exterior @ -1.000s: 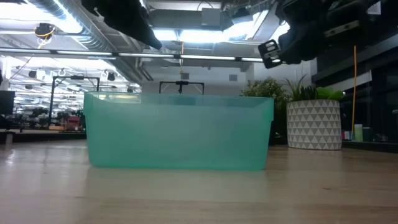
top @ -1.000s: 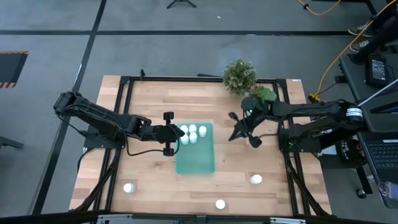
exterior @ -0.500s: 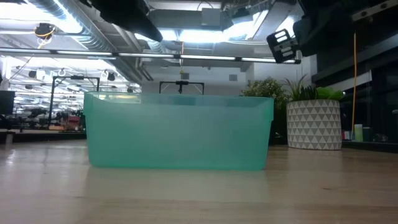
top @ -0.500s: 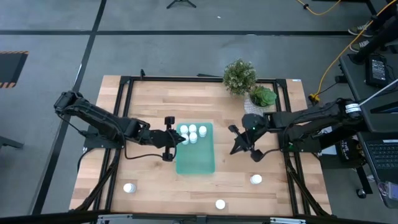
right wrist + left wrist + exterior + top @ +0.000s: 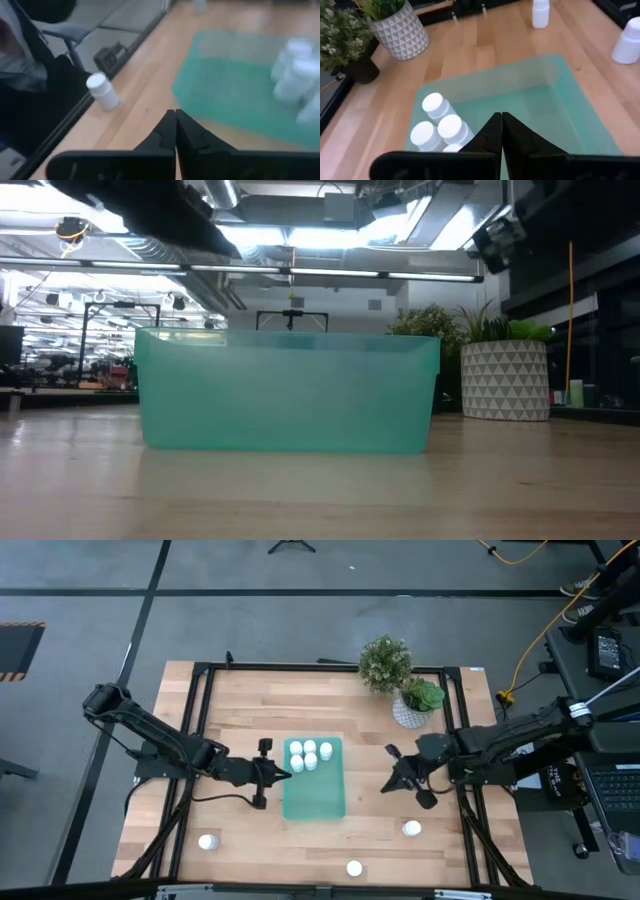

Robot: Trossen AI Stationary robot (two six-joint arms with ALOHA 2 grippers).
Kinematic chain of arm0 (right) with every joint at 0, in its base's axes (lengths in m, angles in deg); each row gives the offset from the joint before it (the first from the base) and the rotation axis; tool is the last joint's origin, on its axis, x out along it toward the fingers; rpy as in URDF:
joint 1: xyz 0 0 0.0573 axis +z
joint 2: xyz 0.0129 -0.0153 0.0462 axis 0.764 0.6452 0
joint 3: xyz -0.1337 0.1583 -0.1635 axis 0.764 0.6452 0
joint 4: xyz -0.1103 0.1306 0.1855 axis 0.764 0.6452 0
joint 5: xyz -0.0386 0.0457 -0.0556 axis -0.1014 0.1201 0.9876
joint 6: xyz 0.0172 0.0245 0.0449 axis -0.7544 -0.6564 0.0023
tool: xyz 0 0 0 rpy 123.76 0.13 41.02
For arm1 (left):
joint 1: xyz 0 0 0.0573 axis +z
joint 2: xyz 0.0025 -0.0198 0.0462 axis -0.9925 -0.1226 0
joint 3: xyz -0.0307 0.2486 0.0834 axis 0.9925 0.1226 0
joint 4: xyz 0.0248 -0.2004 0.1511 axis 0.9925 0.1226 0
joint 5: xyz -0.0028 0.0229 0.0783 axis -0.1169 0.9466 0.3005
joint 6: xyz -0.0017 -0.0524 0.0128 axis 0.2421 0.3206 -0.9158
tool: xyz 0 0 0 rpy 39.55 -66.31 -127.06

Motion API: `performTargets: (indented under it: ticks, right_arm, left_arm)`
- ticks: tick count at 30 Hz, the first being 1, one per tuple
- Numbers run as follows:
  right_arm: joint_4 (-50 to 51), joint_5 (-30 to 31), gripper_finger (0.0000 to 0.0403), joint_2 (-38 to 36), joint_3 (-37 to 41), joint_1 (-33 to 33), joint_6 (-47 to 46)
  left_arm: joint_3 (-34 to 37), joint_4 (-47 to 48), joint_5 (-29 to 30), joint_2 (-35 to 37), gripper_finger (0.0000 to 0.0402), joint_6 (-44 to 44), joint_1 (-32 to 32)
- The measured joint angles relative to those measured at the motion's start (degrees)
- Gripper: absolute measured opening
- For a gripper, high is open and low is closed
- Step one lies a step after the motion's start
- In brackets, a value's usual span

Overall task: Pick and place pill bottles into a basket
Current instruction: Put the white pill bottle into the green bin

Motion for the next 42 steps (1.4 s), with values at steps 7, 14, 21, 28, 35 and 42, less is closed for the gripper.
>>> performTargets:
  ticks: [7,14,21,28,35,42]
  right_arm:
    - [2.5,8.2,0.0,1.3,0.1,10.8,-10.0]
    - [3.0,13.3,0.0,4.8,-2.5,20.7,-14.6]
    - [3.1,21.6,0.0,11.2,-7.2,26.2,-14.7]
    - [3.2,23.5,0.0,20.6,-13.6,26.4,-16.0]
    - [4.1,23.3,0.0,30.6,-22.1,28.6,-16.0]
    - [7.3,23.2,0.0,37.4,-28.6,30.9,-15.9]
  left_arm:
    - [1.0,-0.5,0.5,4.6,0.0001,1.9,-0.4]
    - [1.0,-1.0,0.5,4.4,0.0003,1.9,-0.3]
    - [1.0,-1.1,0.9,4.5,0.0001,1.9,-0.3]
    - [1.0,-1.1,0.9,4.5,0.0008,3.0,-0.3]
    - [1.0,-1.1,0.8,4.5,0.0001,3.0,-0.3]
    - [1.0,-0.9,0.5,4.5,0.0009,2.9,-0.3]
